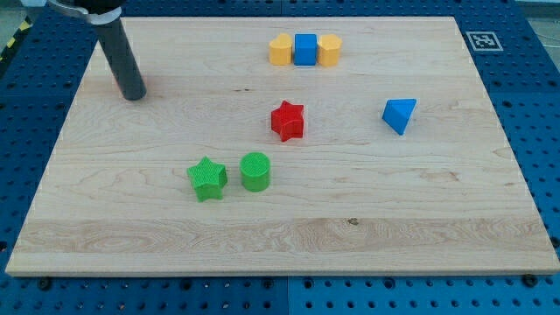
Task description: Move red circle towards right side of the board
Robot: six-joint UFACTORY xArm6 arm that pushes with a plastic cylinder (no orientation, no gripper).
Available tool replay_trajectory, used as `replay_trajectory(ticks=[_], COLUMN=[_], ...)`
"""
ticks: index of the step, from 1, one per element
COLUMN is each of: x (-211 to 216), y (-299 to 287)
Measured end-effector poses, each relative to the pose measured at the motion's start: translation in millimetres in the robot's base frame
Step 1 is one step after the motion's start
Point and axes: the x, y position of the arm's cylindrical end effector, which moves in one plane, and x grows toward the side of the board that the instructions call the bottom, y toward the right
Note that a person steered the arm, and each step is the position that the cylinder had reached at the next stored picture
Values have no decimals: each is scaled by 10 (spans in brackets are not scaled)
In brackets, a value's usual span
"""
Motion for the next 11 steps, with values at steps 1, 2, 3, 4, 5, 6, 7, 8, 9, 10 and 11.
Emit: replay_trajectory(ticks=[1, 2, 3, 4, 5, 6, 7, 8, 9, 10, 11], x=[215, 447, 521, 369, 77, -147, -314, -340, -340, -340, -340], y=[-191, -385, -533, -583, -591, -591, -565, -457, -303, -138, 14])
